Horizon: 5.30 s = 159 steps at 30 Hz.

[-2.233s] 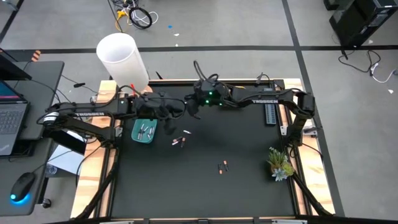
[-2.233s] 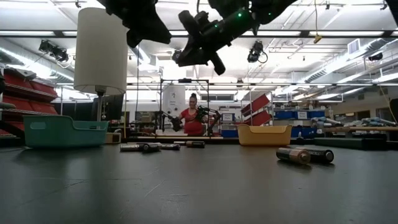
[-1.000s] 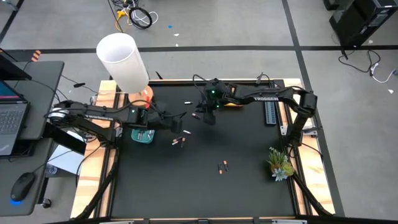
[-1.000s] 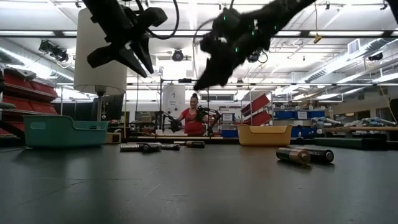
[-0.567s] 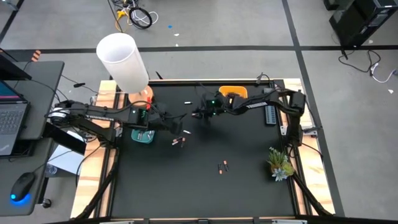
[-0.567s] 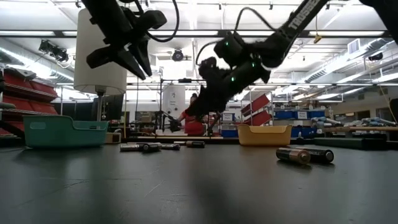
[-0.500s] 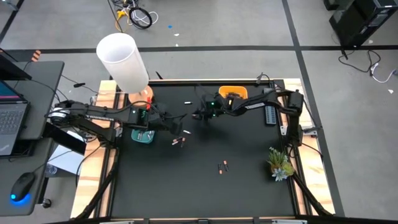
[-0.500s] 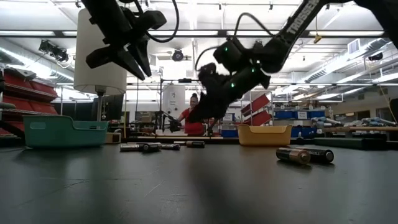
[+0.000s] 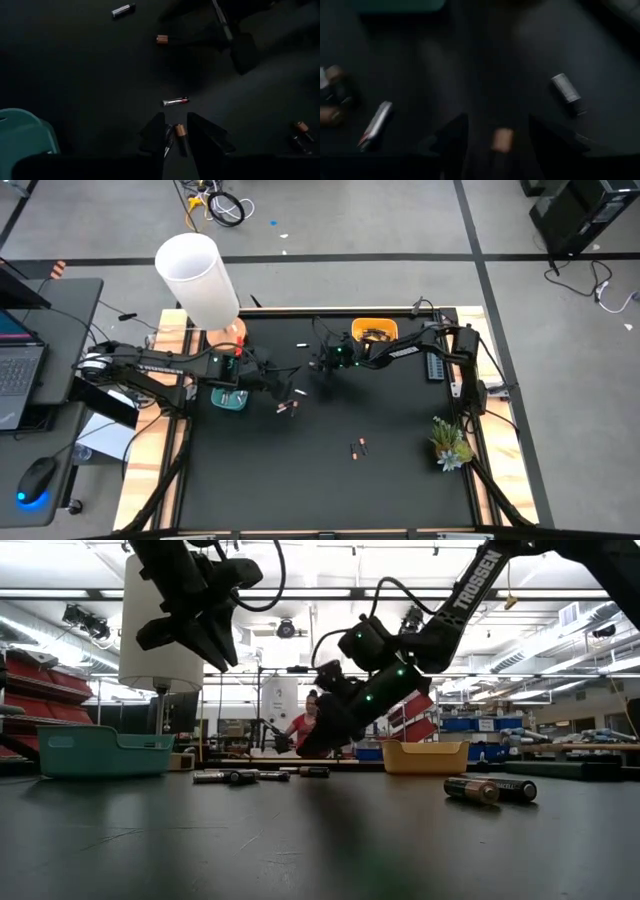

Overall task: Sort batteries
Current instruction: Put the black battery into the yellow bin

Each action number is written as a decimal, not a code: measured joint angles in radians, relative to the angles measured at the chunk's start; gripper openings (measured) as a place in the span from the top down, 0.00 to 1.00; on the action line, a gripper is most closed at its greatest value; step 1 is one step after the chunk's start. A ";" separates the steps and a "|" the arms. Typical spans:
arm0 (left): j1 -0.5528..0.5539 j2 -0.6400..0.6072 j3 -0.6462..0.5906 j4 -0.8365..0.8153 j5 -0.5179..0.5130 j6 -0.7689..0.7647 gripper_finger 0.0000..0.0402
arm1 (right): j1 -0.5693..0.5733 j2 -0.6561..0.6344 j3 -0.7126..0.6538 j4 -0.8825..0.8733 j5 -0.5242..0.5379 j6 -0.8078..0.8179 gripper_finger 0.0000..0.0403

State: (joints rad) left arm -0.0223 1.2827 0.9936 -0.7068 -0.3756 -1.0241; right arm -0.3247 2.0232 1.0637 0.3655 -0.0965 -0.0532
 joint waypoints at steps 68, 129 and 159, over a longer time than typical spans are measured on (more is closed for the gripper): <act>0.002 0.000 0.000 0.272 -0.303 0.025 0.77 | -0.389 -0.388 -0.022 -0.647 0.125 -0.052 0.75; -0.156 -0.031 0.083 0.359 0.065 0.369 0.77 | 0.667 -0.599 -0.015 -0.921 0.282 0.799 0.81; -0.164 -0.031 0.083 0.320 0.045 0.362 0.77 | 0.813 -0.276 -0.017 -0.929 0.361 1.060 0.31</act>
State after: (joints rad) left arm -0.1864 1.2522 1.0767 -0.3872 -0.3305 -0.6621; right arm 0.4881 1.7473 1.0466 -0.5631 0.2642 1.0071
